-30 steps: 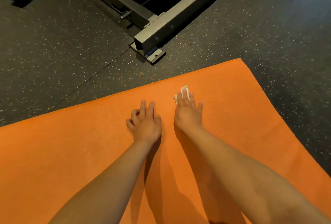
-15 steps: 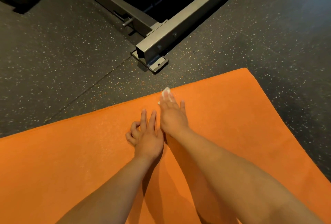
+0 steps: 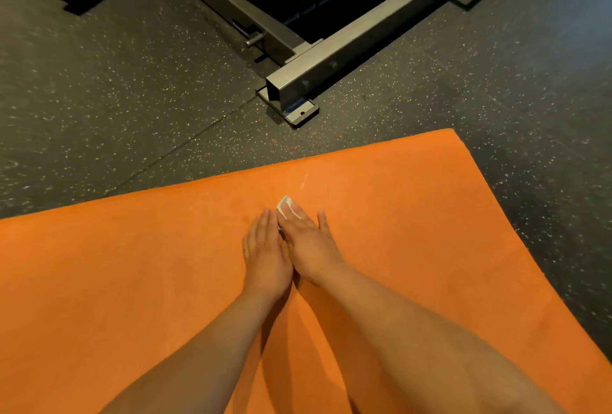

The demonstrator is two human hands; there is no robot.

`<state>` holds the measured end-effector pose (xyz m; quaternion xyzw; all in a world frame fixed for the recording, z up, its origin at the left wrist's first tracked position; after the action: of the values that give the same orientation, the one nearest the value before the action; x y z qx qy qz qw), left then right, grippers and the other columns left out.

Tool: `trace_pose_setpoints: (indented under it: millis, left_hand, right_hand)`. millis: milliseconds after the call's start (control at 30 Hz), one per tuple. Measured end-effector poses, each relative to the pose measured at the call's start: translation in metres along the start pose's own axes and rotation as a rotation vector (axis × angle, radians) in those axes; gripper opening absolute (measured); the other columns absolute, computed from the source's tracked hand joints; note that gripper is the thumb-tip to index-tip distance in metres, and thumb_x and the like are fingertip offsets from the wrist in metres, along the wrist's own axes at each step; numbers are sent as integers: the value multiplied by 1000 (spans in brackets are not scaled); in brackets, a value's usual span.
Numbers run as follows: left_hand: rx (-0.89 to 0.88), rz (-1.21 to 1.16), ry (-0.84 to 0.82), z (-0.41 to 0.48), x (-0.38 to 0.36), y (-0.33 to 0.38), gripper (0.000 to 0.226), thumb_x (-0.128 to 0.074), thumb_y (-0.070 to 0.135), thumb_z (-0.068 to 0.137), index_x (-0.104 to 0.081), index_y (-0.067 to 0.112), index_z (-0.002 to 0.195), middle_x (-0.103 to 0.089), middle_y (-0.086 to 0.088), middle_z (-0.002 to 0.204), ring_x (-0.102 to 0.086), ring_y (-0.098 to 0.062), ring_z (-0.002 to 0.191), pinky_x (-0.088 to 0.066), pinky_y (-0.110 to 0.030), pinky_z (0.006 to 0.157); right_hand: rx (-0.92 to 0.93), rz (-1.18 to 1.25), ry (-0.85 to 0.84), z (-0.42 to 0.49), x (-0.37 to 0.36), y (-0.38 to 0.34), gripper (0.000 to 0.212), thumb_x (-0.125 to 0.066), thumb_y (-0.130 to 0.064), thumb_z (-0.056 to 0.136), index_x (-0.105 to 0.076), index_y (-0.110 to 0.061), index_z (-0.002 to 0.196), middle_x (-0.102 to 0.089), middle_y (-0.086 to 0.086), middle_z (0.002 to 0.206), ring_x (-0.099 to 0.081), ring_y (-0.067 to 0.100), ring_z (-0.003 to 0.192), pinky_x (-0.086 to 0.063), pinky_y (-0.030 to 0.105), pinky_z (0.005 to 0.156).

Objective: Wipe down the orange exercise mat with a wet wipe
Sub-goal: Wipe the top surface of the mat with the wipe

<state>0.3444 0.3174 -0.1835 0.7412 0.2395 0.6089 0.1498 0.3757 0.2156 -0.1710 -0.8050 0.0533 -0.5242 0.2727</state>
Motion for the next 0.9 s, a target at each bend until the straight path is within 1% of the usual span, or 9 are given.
trace_pose_setpoints:
  millis: [100,167,267,333,400,500,667,800,900]
  left_hand:
    - [81,75,56,-36,1,-6,64,-23,39,96,-39,17,153,-36,-3,159,-35,-29,136,-28,-50,112]
    - [128,109,63,-58,1,-10,62,-23,41,95,-43,21,150,-40,0,157,-40,-28,129,-32,-51,104]
    - [171,131,29,-90,-1,-11,58,-19,42,101,-36,26,154,-31,5,162,-36,-26,135,-25,-47,106]
    - [171,144,-5,-109,-6,-10,53,-26,38,105,-28,28,157,-22,8,165,-28,-21,142,-20,-43,108]
    - [161,136,-35,-129,-10,-8,53,-31,36,106,-24,28,158,-19,8,165,-21,-18,147,-18,-43,112]
    - [147,121,-68,-158,-13,-2,53,-35,33,106,-25,30,157,-19,8,165,-17,-18,149,-16,-42,115]
    - [135,129,-204,-199,-20,14,55,-32,35,106,-17,34,159,-10,9,167,-10,-19,151,-15,-42,118]
    - [127,64,-287,-224,-17,30,56,-35,35,105,-17,36,158,-18,8,165,-16,-21,149,-19,-43,117]
    - [130,-17,-320,-241,-13,43,55,-37,35,105,-18,42,157,-31,8,160,-24,-21,147,-21,-44,115]
  right_hand:
    - [13,-17,-18,-26,-15,-11,57,-30,-33,106,-15,-33,161,1,-14,169,6,4,154,8,50,122]
    - [11,-14,-36,-43,-24,-16,56,-30,-35,107,-15,-34,161,0,-15,169,6,4,154,8,50,123]
    - [0,33,-63,-72,-31,-22,53,-30,-37,109,-19,-36,160,-6,-16,168,3,5,155,8,49,123]
    - [-3,30,-73,-94,-37,-23,53,-30,-35,109,-19,-35,161,-6,-16,168,3,6,155,7,49,123]
    - [-21,18,-84,-114,-42,-22,53,-30,-34,109,-17,-35,161,-4,-16,168,3,6,155,6,49,123]
    - [-64,38,-86,-145,-50,-21,53,-31,-34,108,-19,-35,160,-7,-15,168,2,7,155,5,51,123]
    - [-146,29,-124,-195,-58,-17,53,-34,-33,107,-24,-35,159,-12,-12,168,-3,10,156,-1,50,124]
    - [-168,38,-112,-223,-55,-13,55,-34,-30,104,-30,-24,159,-22,-1,167,-15,21,155,-16,45,124]
    - [-180,100,-52,-249,-56,-9,57,-33,-25,103,-28,-14,159,-20,7,167,-15,26,155,-14,38,126]
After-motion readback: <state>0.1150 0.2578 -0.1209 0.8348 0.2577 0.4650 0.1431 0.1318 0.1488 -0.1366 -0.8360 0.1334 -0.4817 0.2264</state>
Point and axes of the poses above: each hand's wrist, its own z-axis towards the middle knuckle, its own x-axis out of the back of the hand, y = z × x, the point moved 5 cm from there along z, towards the middle knuckle
